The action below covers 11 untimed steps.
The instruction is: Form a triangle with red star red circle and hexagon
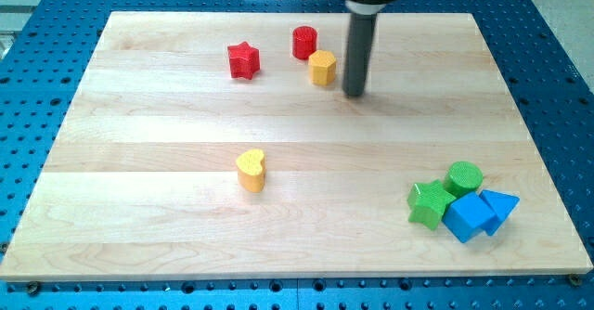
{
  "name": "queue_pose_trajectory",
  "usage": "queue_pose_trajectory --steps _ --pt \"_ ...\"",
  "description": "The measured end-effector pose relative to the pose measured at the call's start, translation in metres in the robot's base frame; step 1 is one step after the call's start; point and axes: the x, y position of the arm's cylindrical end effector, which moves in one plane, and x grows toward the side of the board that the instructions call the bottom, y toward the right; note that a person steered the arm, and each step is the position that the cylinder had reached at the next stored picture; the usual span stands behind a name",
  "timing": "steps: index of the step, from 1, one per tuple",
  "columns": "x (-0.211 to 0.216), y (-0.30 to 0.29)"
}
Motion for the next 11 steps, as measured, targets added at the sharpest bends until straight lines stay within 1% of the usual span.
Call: queue_pose_trajectory --steps 1,2,3,4,5,6,7,8,10,11 --pt "0.0 -0.02" --pt "0.046 -0.1" --pt "0.034 -0.147" --pt "0.016 -0.147" --pt "-0.012 -0.143" --pt "-0.024 -0.122" --pt "-0.012 -0.104" --pt "-0.017 -0.088" --pt "-0.043 -0.088" --pt "-0.067 -0.088"
